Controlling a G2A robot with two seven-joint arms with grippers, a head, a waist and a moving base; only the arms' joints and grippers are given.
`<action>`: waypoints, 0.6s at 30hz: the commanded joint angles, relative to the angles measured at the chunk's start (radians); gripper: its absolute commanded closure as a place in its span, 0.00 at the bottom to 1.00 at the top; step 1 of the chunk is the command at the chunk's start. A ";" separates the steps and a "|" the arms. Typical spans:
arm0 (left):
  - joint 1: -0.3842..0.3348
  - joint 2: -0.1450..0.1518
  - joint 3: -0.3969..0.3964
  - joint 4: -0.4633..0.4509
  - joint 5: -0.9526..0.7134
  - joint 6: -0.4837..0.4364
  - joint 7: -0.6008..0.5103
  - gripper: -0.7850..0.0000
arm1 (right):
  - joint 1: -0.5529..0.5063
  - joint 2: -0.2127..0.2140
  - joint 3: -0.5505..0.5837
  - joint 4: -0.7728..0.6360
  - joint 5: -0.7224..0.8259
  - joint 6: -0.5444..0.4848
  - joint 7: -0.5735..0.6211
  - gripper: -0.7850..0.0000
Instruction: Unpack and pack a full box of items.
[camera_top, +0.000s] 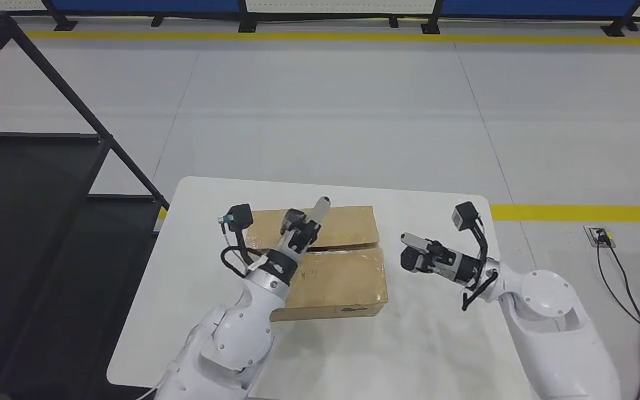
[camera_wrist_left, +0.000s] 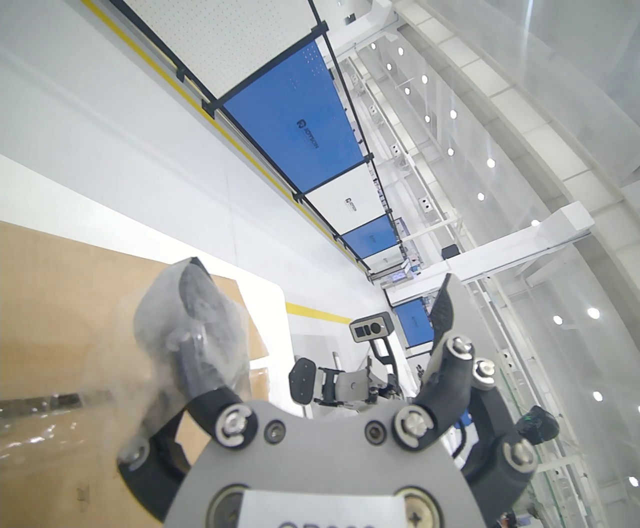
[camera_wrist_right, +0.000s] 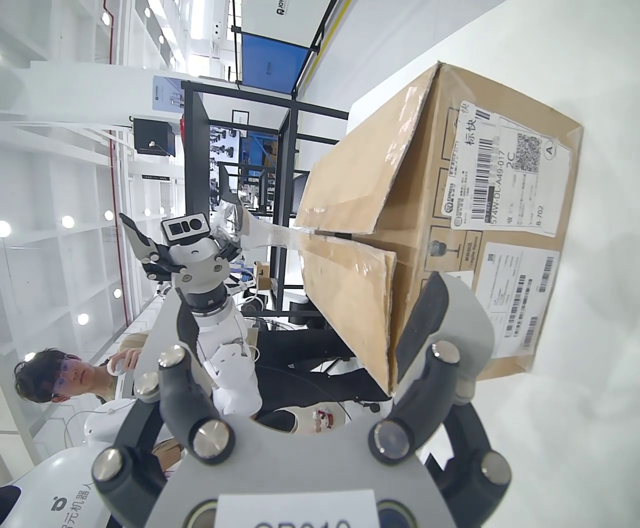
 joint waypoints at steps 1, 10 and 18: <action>-0.025 -0.005 0.021 0.020 0.040 0.029 0.001 0.00 | 0.000 0.002 0.008 0.000 0.015 -0.002 0.006 0.00; -0.129 -0.041 0.112 0.109 0.078 0.089 -0.010 0.00 | -0.041 0.017 0.058 -0.008 0.055 -0.034 0.013 0.00; -0.178 -0.069 0.175 0.165 0.104 0.108 -0.038 0.00 | -0.089 0.031 0.105 -0.030 0.082 -0.053 0.021 0.00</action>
